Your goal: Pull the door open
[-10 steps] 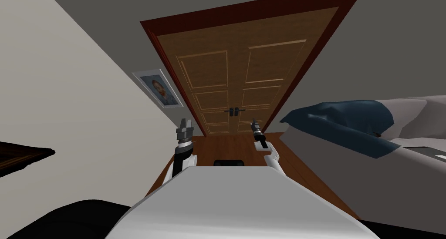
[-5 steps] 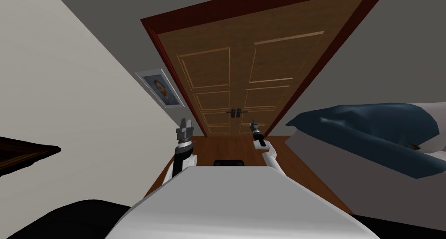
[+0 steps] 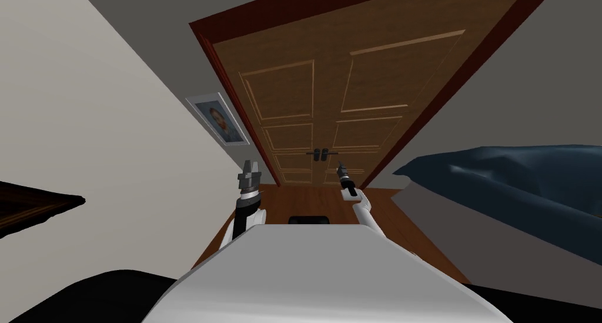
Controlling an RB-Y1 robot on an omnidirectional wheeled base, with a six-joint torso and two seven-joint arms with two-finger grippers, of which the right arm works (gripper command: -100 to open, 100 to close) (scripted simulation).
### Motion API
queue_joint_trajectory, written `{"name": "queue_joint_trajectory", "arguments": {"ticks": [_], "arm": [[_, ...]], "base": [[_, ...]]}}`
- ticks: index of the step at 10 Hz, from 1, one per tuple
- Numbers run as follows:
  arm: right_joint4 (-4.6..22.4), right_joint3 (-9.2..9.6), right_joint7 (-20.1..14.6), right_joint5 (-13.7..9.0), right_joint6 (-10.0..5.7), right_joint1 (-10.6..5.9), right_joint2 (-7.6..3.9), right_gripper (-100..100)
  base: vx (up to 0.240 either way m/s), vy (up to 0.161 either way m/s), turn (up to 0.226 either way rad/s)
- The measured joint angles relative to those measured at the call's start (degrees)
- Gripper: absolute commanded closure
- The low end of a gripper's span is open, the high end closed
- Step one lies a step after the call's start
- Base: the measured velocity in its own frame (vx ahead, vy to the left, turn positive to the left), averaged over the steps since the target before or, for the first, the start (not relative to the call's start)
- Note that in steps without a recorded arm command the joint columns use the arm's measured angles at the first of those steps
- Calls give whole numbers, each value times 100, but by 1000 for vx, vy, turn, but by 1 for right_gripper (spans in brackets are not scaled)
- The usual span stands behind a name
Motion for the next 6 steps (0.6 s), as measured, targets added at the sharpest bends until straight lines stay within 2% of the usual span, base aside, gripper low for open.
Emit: {"name": "queue_joint_trajectory", "arguments": {"ticks": [6], "arm": [[693, -137, -122, 108, 47, -405, -12, -100]], "base": [[100, -38, 61]]}}
